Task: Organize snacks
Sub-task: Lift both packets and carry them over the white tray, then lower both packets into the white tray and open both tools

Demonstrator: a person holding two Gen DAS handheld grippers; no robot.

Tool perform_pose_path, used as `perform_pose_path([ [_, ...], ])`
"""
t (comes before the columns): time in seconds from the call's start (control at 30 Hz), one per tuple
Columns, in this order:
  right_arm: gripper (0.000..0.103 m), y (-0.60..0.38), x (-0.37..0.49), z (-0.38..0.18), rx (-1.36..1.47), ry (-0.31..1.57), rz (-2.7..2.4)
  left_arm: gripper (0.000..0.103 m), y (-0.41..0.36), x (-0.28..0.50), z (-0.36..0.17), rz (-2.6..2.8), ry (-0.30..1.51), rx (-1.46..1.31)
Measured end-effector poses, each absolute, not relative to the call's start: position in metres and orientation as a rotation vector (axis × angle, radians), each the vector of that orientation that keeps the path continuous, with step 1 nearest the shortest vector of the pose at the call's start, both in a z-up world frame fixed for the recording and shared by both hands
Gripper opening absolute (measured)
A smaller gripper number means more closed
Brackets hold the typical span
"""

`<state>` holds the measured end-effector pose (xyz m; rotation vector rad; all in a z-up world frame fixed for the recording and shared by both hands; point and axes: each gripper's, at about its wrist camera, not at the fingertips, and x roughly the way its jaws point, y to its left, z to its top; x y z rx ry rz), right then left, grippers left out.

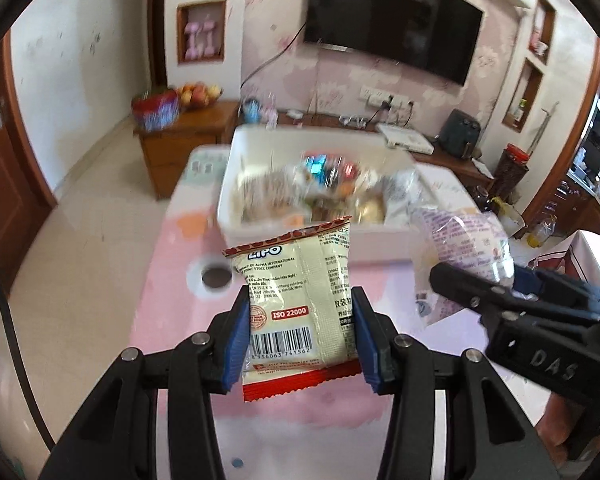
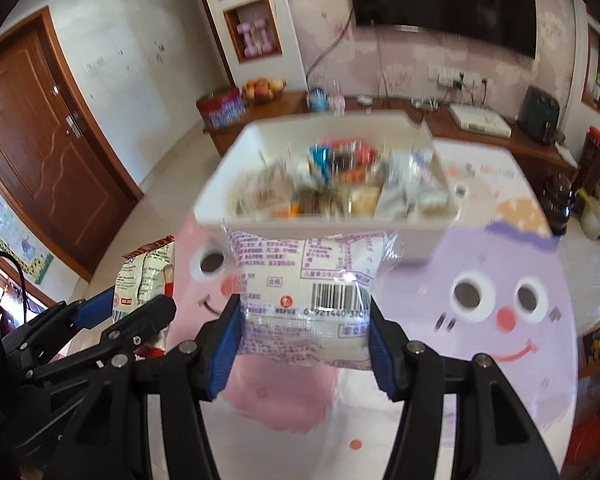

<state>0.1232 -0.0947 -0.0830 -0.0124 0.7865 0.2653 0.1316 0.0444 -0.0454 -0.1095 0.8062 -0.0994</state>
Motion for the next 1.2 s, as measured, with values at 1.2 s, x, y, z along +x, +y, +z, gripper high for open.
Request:
perform_pose_path([
  [1.2, 0.058, -0.104, 0.389, -0.014, -0.003, 0.844, 0.109, 0.046, 0.025, 0.432, -0.029, -0.050, 0.887, 0.005],
])
